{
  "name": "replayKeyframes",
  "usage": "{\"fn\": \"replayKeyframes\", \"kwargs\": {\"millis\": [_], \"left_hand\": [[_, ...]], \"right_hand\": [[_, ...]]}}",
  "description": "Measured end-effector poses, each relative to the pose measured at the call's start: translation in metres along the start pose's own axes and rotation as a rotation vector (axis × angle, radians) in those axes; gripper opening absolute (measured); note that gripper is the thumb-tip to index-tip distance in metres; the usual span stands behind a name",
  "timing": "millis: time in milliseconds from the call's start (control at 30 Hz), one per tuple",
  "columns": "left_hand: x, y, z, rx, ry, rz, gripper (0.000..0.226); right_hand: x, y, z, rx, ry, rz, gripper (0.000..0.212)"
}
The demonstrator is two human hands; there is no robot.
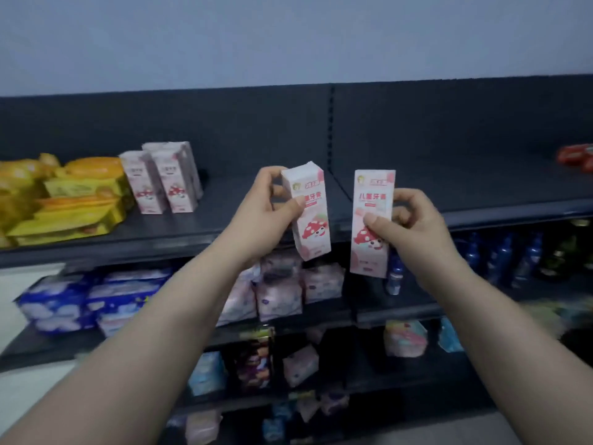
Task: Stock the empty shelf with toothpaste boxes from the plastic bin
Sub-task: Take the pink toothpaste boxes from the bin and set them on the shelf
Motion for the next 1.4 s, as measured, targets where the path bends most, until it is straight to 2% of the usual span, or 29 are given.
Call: {"fn": "replayKeyframes", "kwargs": {"millis": [267, 467, 667, 800, 933, 1100, 1167, 1300, 1400], "left_hand": [[0.041, 0.099, 0.065, -0.194, 0.010, 0.235, 0.046], [0.039, 0.158, 0.108, -0.402, -0.021, 0.204, 0.040], [0.046, 0.213, 0.151, -0.564, -0.079, 0.190, 0.035], [0.073, 0.246, 0.181, -0.597, -0.058, 0.214, 0.035], [0.108, 0.277, 0.210, -0.574, -0.032, 0.273, 0.033], [0.146, 0.303, 0.245, -0.465, 0.019, 0.354, 0.032], [0.160, 0.308, 0.258, -0.377, 0.051, 0.414, 0.033], [0.188, 0.310, 0.278, -0.099, 0.115, 0.554, 0.037], [0.201, 0.306, 0.286, 0.076, 0.137, 0.558, 0.036]], "right_hand": [[-0.024, -0.090, 0.104, 0.258, -0.001, 0.032, 0.029], [-0.035, -0.147, 0.177, 0.389, 0.015, 0.027, 0.034], [-0.040, -0.193, 0.228, 0.365, 0.131, 0.015, 0.035], [-0.049, -0.224, 0.248, 0.335, 0.171, -0.011, 0.034], [-0.066, -0.253, 0.269, 0.287, 0.155, -0.044, 0.035], [-0.085, -0.288, 0.291, 0.213, 0.143, -0.076, 0.037], [-0.096, -0.303, 0.299, 0.236, 0.102, -0.117, 0.037], [-0.117, -0.328, 0.311, 0.281, 0.024, -0.230, 0.036], [-0.130, -0.337, 0.314, 0.309, -0.028, -0.286, 0.034]]}}
Point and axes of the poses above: each hand's wrist, its own z-axis towards the middle knuckle, its own y-axis out of the back of the hand, x = y × z, the point moved 1 cm from there along z, towards the middle knuckle, and after that the axes turned 15 degrees about z, right-handed, at the moved point
